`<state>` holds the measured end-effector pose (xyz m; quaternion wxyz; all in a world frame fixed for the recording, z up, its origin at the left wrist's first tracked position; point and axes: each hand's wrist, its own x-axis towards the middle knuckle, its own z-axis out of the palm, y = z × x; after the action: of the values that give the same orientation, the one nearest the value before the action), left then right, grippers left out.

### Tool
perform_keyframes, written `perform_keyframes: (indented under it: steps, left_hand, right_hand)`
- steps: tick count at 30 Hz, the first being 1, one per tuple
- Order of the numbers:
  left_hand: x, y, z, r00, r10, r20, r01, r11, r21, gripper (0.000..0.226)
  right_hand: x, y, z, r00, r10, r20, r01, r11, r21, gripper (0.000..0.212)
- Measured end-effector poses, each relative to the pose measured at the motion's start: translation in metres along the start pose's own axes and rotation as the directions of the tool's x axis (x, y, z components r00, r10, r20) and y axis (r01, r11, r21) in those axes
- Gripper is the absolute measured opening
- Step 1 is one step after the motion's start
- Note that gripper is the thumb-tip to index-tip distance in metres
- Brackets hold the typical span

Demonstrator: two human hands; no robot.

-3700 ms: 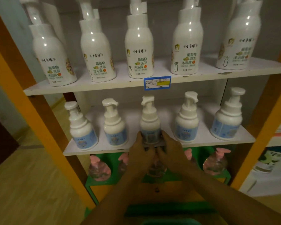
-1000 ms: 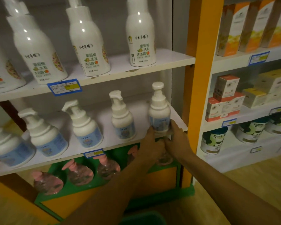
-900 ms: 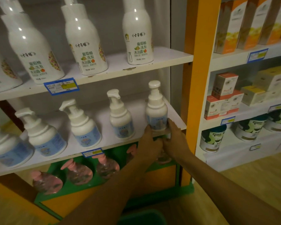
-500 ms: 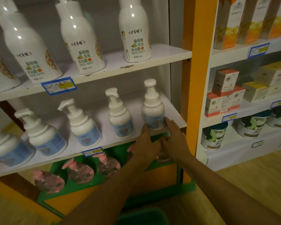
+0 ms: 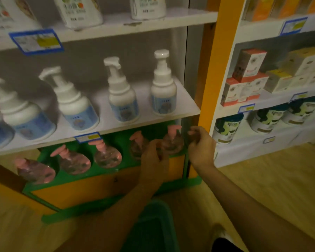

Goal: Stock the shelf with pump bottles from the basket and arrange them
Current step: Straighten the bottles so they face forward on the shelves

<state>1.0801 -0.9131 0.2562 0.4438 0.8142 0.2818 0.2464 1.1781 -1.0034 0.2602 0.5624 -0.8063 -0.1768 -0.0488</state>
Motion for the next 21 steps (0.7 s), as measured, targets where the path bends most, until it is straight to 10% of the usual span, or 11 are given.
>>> perform_keyframes:
  steps: [21]
  left_hand:
    - [0.053,-0.061,0.058,0.906,-0.393,0.158,0.371,0.916,0.149,0.051]
  right_hand:
    - [0.013,0.073,0.055,0.93,0.191,0.313,-0.125,0.968,-0.219,0.033]
